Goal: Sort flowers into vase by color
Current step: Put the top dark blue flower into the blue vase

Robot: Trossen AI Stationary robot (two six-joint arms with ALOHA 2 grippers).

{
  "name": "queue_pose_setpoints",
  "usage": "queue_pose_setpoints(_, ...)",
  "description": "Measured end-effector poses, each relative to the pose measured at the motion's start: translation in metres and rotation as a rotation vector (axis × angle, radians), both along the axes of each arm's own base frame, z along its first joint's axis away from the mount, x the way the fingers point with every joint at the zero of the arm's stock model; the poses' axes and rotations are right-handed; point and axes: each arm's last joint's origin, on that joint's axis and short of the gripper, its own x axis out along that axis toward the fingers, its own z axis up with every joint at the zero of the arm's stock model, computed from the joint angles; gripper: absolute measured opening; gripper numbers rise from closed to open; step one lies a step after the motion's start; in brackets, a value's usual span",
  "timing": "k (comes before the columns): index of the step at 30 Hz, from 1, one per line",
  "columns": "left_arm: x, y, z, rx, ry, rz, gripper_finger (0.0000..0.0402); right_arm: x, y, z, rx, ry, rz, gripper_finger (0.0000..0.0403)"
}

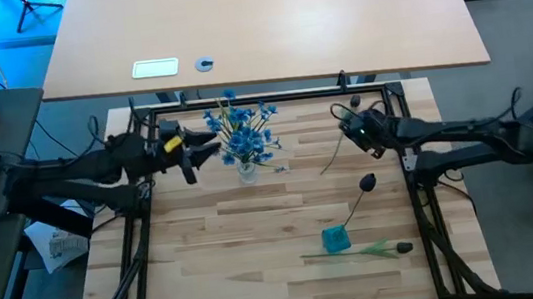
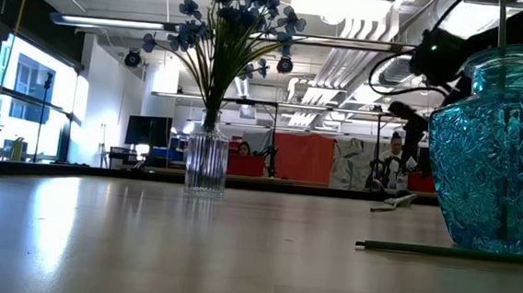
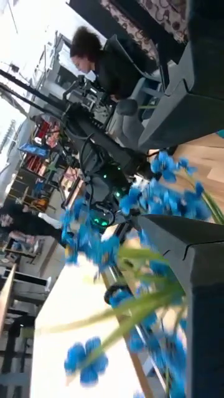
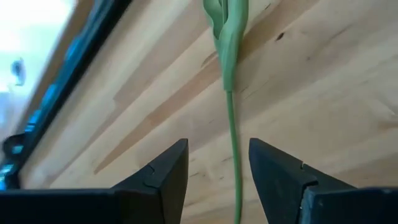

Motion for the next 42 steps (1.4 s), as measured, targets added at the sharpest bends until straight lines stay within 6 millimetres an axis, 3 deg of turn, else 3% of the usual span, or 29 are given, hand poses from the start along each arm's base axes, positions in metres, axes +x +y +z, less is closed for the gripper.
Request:
queue_pose_setpoints(7,-0.02,0.018,0.002,-0.016,0.021,0.036,0.0172,0.023,-0.033,0.004,0.02,0.154,0.061,0.0163)
queue_pose_setpoints(16,-0.023,0.027,0.001,-0.039,0.022,0.07,0.0172,0.043,-0.064,-0.014,0.133,0.317,0.092,0.0163)
queue_pose_setpoints(28,-0.023,0.028,-0.003,-0.092,0.046,0.082,0.0172,0.053,-0.074,-0.033,0.185,0.441,0.11,0.0151)
queue_pose_setpoints(32,-0.023,0.028,-0.004,-0.118,0.054,0.084,0.0172,0.053,-0.074,-0.036,0.17,0.487,0.144,0.0115)
queue_pose_setpoints(36,-0.028,0.025,0.0,-0.101,0.034,-0.003,0.0172,0.053,-0.075,-0.033,0.114,0.526,0.265,0.0025)
queue_pose_setpoints(42,-0.056,0.02,0.014,-0.034,-0.064,-0.029,0.0172,0.053,-0.066,0.008,-0.065,0.454,0.471,0.0005)
